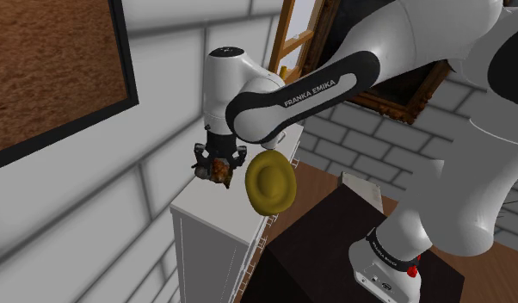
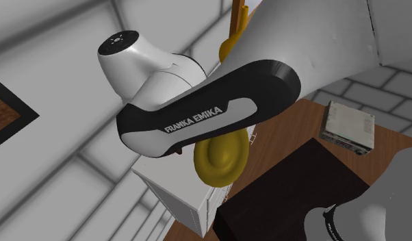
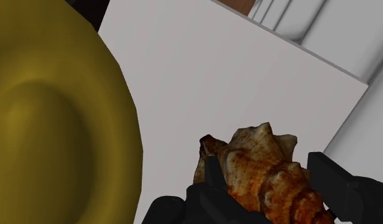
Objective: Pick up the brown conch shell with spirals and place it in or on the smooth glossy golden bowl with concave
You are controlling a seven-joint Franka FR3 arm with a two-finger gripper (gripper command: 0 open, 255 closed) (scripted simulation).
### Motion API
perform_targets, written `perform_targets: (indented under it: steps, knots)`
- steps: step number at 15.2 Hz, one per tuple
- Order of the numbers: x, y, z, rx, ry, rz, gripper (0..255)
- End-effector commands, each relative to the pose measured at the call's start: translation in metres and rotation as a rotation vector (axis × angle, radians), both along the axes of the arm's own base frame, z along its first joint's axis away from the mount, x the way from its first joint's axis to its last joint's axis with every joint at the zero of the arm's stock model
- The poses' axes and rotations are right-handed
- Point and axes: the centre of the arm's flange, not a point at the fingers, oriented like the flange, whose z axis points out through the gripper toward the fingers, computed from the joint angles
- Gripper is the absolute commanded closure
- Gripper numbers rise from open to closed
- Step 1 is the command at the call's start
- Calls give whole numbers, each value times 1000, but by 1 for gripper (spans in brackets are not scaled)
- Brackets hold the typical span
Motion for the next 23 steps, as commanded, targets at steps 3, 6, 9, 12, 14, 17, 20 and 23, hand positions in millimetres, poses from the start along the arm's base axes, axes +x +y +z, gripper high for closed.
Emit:
perform_targets:
  steps: [3,6,9,12,14,17,20,23]
  knots:
    - [0,0,22,0,0,0,255]
    - [0,0,38,0,0,0,255]
    - [0,0,54,0,0,0,255]
    - [0,0,70,0,0,0,255]
    - [0,0,80,0,0,0,255]
    - [0,0,92,0,0,0,255]
    - [-18,-35,96,0,0,0,255]
    - [-36,-70,100,0,0,0,255]
